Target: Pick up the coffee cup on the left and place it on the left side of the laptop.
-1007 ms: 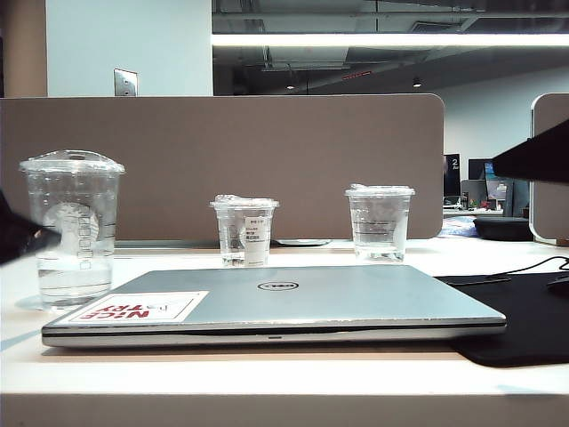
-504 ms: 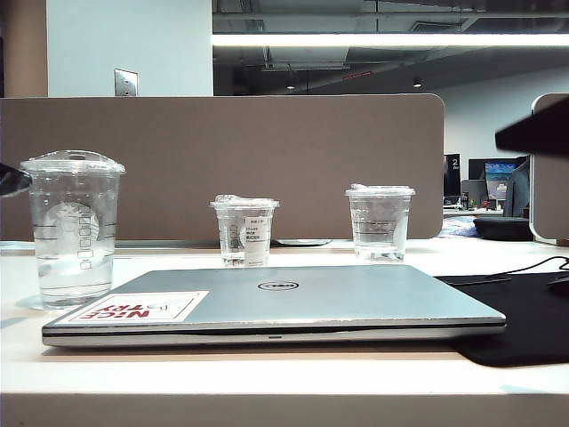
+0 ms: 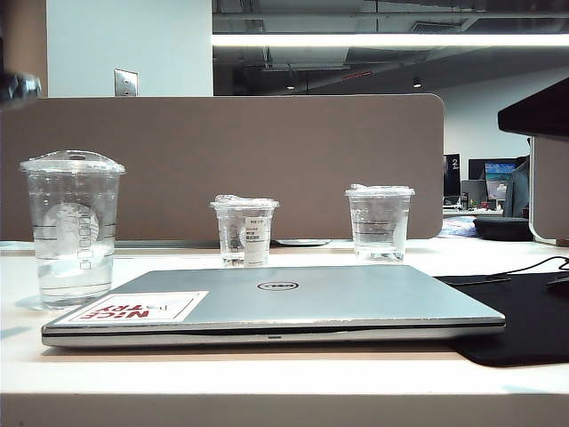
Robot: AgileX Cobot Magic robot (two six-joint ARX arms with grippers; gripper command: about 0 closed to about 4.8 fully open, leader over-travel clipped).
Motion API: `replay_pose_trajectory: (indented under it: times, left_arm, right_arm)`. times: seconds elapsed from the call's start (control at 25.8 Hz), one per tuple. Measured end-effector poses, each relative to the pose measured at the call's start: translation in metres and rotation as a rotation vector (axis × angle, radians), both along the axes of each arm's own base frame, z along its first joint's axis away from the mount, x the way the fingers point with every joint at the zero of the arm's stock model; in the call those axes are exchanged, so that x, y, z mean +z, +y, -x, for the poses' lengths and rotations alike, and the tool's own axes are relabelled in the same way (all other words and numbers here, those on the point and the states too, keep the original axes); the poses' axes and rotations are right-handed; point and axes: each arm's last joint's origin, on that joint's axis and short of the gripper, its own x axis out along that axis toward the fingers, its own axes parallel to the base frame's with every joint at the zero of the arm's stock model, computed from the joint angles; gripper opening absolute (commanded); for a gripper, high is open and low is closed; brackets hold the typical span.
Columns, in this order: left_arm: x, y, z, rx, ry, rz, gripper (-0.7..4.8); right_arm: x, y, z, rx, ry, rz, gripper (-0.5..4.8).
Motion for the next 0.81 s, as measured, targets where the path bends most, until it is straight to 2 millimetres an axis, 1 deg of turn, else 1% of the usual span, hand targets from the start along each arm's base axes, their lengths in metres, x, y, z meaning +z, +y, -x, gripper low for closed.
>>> replay_pose_trajectory:
  times: [0.19,0.35,0.43,0.54,0.62,0.66,0.7,0.74,0.81]
  left_arm:
    - [0.022,0.001,0.016,0.015,-0.150,0.058,-0.05]
    - [0.043,0.002,0.032,0.012,-0.260,0.086,-0.05]
    - [0.050,0.002,0.037,0.011,-0.254,0.089,-0.05]
    - [0.061,0.003,0.046,0.042,-0.172,0.076,-0.05]
    - [0.067,0.005,0.055,0.096,-0.134,0.058,-0.05]
    - [0.073,0.007,0.066,0.185,-0.114,0.038,-0.05]
    - [0.075,0.009,0.072,0.245,-0.104,0.029,-0.05]
    - [0.072,0.011,0.078,0.324,-0.083,0.006,-0.05]
    - [0.067,0.012,0.074,0.355,-0.027,-0.026,-0.05]
  right_arm:
    - [0.000,-0.001,-0.001,-0.011,0.000,0.000,-0.04]
    - [0.000,-0.006,-0.004,-0.070,0.000,0.000,-0.04]
    - [0.000,-0.009,-0.007,-0.111,0.000,0.000,-0.04]
    - [0.000,-0.014,-0.010,-0.179,0.000,0.000,-0.04]
    - [0.000,-0.019,-0.013,-0.229,0.000,0.000,-0.04]
    - [0.000,-0.024,-0.015,-0.290,0.000,0.000,-0.04]
    - [0.000,-0.026,-0.016,-0.312,0.000,0.000,-0.04]
    - [0.000,-0.031,-0.018,-0.366,0.001,0.001,-0.04]
    - [0.000,-0.040,-0.021,-0.458,0.003,0.001,-0.04]
